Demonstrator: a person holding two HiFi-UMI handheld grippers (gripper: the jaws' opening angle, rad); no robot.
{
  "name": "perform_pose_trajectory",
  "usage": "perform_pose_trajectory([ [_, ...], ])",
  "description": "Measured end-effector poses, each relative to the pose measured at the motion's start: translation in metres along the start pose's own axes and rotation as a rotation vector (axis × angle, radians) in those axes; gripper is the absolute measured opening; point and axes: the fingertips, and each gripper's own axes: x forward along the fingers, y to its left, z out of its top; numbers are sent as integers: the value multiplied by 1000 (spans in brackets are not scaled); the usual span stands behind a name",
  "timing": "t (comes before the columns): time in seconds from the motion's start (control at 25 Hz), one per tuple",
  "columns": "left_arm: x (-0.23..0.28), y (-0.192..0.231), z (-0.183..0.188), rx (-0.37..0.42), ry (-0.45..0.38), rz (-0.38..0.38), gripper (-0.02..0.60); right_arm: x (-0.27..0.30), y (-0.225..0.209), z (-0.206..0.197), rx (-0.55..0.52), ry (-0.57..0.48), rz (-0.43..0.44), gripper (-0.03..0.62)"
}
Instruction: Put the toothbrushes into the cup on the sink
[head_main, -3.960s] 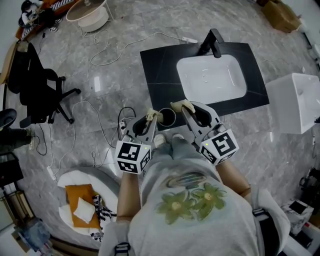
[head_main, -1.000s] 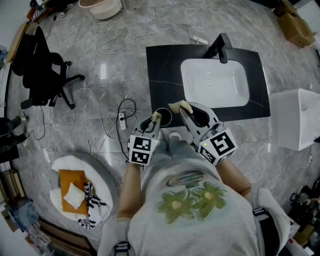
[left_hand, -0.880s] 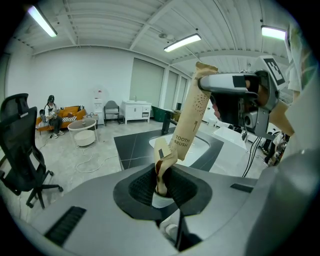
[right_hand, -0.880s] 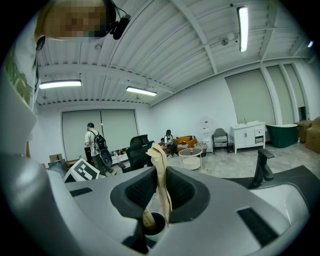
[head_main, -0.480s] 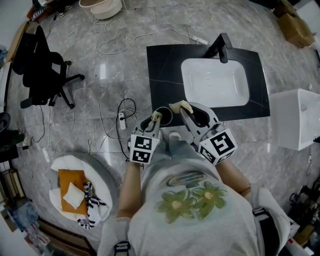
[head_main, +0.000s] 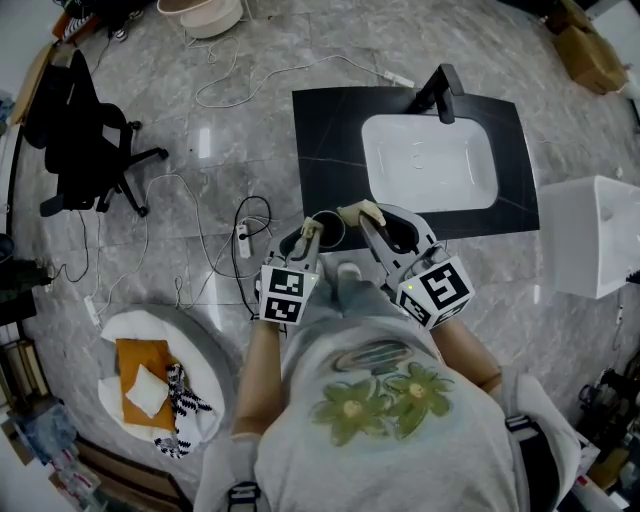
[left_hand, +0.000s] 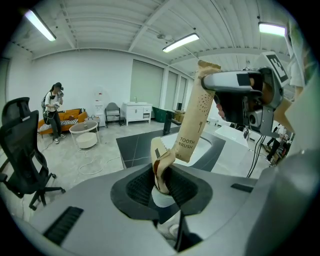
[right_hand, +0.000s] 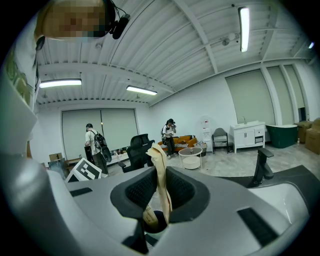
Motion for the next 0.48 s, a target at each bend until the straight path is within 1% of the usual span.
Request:
perform_pose_trajectory([
  [0.04,0,0,1,-1,-2,-1,58,0,0,0,1,0,-2,76],
  [0.24,-4,2,5,-3,-13,6,105,-1,1,1,-4,-1,-1,77],
  [0.48,-11,7,19,-14,-59,22,164,-2,1,1,-4,-4,-2,76],
])
